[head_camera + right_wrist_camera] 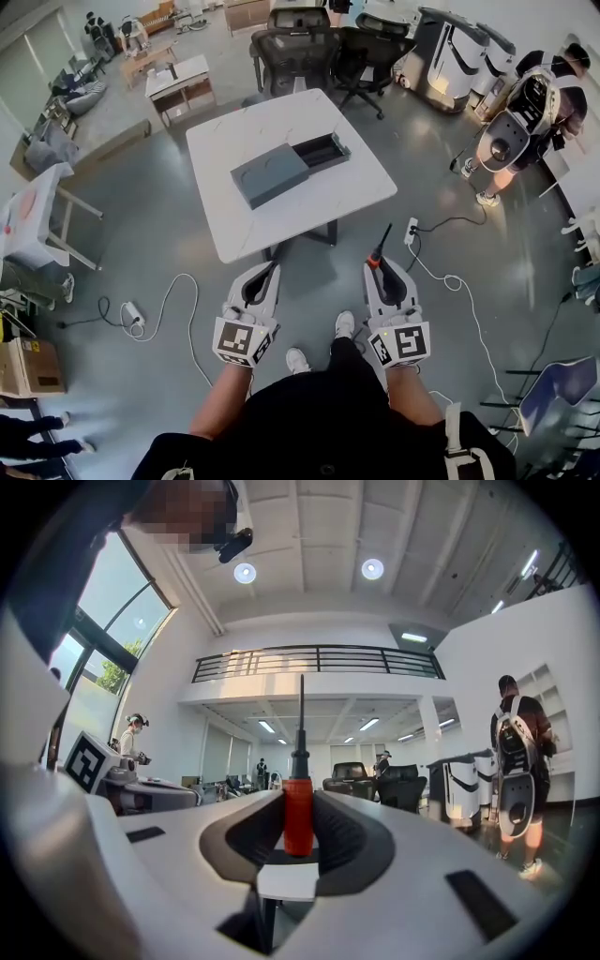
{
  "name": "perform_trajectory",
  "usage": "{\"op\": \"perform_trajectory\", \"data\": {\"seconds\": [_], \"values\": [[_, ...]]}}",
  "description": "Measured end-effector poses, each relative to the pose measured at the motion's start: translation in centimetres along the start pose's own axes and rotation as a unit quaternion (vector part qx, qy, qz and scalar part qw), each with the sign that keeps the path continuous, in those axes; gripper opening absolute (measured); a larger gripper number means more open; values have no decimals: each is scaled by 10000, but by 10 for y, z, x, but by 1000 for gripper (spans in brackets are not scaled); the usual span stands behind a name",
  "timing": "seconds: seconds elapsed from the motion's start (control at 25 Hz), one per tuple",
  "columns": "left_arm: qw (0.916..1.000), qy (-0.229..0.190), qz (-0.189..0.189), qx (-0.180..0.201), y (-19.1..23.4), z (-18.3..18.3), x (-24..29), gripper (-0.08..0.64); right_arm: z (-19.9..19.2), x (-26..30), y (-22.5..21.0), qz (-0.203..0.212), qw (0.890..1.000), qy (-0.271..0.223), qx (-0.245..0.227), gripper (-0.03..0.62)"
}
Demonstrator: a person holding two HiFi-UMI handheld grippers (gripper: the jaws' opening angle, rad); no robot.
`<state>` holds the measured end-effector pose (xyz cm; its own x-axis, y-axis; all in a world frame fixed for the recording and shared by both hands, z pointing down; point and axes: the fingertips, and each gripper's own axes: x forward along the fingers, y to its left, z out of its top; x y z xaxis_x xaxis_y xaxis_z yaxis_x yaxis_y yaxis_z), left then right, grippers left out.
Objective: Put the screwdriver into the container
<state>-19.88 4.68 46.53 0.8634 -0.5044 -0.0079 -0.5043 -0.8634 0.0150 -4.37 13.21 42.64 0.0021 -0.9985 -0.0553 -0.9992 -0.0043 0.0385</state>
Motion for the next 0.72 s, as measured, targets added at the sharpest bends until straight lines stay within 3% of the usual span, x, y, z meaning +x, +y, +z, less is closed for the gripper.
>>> {"op": "perform_trajectory", "data": {"seconds": [0.4,0.72], "values": [[9999,84,86,86,7,3,62,9,-4,53,-42,419,9991,-39,-8,97],[9983,214,531,74,21,-6,114,9,-9,100,-82,810,9966,-157,70,97]]}}
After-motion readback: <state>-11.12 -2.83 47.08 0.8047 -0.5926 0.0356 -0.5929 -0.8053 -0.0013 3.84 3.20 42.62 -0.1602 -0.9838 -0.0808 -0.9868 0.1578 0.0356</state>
